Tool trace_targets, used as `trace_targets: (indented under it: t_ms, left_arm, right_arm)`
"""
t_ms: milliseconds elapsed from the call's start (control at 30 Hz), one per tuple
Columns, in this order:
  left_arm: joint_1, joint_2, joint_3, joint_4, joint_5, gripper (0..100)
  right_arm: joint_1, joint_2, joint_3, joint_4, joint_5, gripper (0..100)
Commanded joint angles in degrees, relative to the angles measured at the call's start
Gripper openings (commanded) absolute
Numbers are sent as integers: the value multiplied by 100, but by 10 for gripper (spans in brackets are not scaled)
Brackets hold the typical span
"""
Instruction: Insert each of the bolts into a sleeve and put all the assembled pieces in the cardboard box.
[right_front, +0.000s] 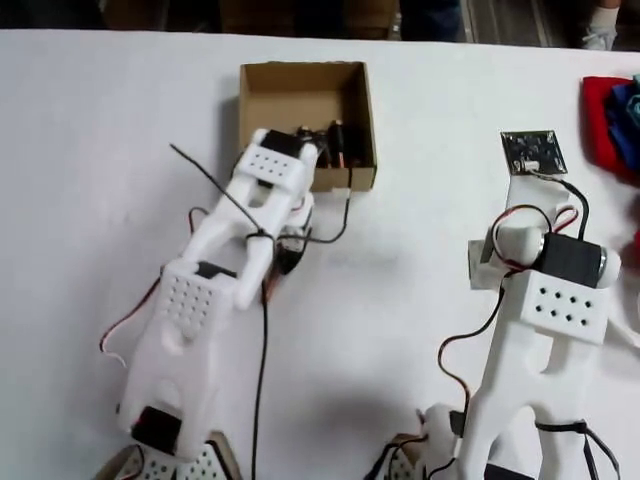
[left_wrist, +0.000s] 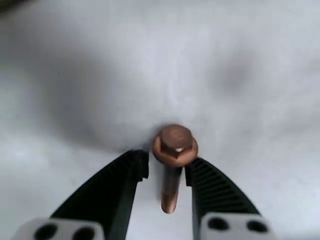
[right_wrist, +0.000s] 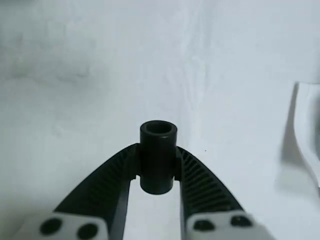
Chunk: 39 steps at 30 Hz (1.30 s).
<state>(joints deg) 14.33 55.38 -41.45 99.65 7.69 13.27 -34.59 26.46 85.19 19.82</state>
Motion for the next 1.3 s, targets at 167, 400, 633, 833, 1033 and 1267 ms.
trace_targets:
  t_ms: [167, 400, 633, 833, 1033, 1267]
  left_arm:
    - [132, 484, -611, 202, 35, 36]
    - [35, -193, -435, 281, 9, 24]
    - [18, -1574, 418, 264, -1055, 25]
    - [-202, -3376, 796, -53, -1160, 25]
    - [-123, -5837, 2897, -1459, -967, 25]
    - [35, -9064, 7495, -5152, -835, 25]
  right_arm:
    - [40, -215, -26, -84, 18, 21]
    - [48, -356, 774, -629, 0, 21]
    - [-215, -2193, 2453, -1429, -9, 21]
    - [-1262, -3442, 3701, -2026, -211, 21]
    - [-1481, -3284, 3956, -2941, -536, 21]
    - [-1991, -2466, 4484, -5077, -1134, 21]
